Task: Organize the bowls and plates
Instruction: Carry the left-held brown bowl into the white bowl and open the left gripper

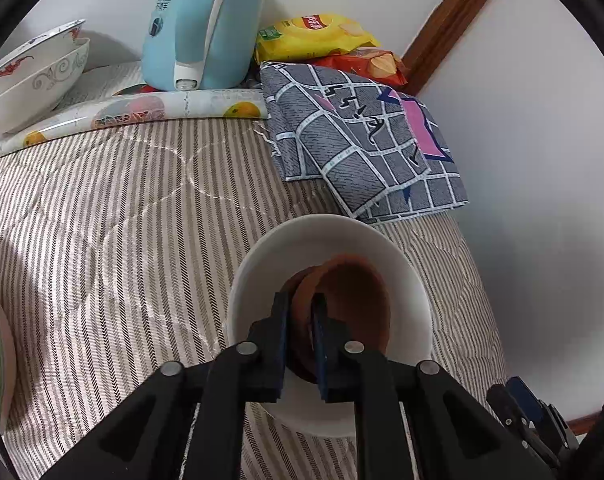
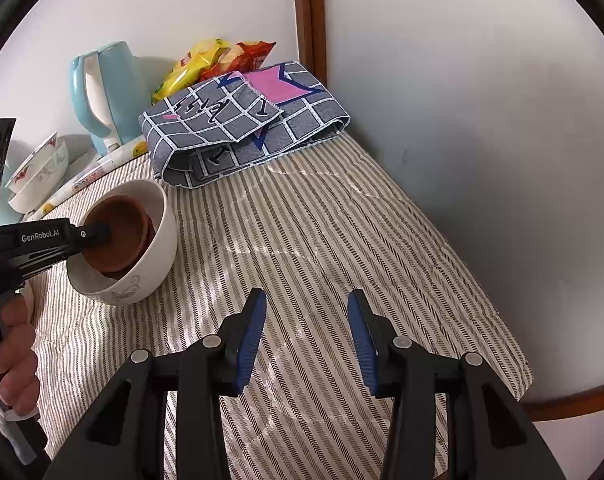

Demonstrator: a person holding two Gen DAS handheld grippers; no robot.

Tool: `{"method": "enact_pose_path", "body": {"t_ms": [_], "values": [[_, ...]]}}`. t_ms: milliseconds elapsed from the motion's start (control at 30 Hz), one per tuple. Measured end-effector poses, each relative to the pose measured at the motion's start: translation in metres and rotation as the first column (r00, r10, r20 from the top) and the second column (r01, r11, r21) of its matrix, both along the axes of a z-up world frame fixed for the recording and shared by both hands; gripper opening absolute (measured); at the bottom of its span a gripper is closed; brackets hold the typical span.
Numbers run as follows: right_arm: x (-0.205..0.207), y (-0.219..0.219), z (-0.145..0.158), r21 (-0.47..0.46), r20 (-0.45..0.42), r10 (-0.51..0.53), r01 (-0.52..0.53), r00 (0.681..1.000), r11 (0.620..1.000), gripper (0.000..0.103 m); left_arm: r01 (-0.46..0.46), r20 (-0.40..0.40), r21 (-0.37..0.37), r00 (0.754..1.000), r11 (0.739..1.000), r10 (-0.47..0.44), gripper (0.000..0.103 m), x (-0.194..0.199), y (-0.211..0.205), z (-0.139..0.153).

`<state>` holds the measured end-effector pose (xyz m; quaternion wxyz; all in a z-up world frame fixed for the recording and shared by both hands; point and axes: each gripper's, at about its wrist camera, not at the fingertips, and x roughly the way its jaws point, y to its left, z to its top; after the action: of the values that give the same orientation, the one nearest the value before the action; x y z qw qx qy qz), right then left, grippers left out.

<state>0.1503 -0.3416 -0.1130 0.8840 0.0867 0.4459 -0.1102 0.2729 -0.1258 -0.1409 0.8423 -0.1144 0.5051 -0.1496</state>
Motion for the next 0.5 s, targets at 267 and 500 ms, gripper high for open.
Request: {"method": "enact_pose_path", "body": {"t_ms": [267,500], "values": [[-0.0025,0.0014,0.0026,0.003,0.006,0.007,-0.007,1.0,1.0,0.042,0.008,-0.008,0.012,1.0,1.0,-0.008,0.016,-0.0028,-0.0005,0.002],[-0.0039,0.003,0.0049,0.009,0.01,0.014,-0.014,1.0,1.0,0.042,0.029,-0.021,0.037,0.999,0.999,-0.029,0.017,-0.0079,-0.0053,0.0039]]}}
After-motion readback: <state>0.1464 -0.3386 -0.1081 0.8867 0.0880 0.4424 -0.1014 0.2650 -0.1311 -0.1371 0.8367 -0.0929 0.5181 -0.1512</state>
